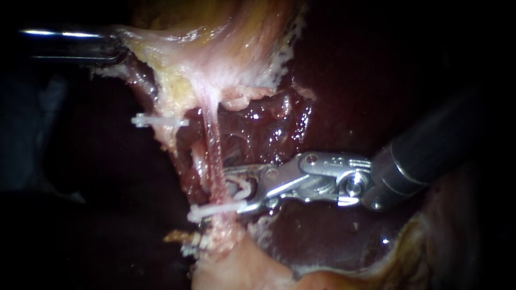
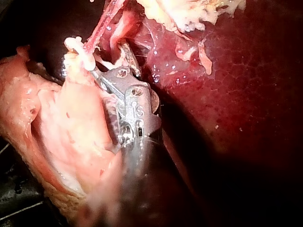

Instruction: Clipping second clip right tube

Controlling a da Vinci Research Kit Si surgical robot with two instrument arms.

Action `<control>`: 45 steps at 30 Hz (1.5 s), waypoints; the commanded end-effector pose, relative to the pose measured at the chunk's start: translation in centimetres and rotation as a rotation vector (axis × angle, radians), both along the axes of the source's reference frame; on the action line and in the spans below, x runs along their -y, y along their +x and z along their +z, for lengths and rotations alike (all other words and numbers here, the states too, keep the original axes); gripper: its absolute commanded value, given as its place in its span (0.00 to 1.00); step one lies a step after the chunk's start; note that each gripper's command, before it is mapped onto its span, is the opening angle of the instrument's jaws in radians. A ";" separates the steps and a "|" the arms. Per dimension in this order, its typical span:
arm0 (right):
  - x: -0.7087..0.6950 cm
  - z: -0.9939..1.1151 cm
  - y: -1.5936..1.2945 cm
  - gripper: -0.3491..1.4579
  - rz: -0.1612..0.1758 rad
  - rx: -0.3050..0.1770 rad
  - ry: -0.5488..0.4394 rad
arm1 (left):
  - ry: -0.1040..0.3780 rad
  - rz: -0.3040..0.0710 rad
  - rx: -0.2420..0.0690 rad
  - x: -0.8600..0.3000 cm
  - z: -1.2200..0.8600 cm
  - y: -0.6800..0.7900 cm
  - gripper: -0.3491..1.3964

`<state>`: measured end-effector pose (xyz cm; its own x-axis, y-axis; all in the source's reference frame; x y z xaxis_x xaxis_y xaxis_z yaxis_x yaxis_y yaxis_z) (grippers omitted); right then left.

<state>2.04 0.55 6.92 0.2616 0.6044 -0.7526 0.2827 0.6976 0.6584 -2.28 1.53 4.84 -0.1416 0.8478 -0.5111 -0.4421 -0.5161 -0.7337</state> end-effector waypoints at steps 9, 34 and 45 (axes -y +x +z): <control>-0.03 0.01 -0.11 0.46 0.001 0.000 0.000 | 0.000 0.000 0.000 0.00 0.00 0.01 0.00; -0.33 0.04 -0.65 0.46 0.052 0.049 -0.009 | -0.001 0.000 -0.001 0.01 0.00 0.01 0.00; -0.45 -0.17 -0.83 0.47 0.059 0.054 0.015 | 0.000 0.002 -0.003 0.01 0.00 0.01 0.00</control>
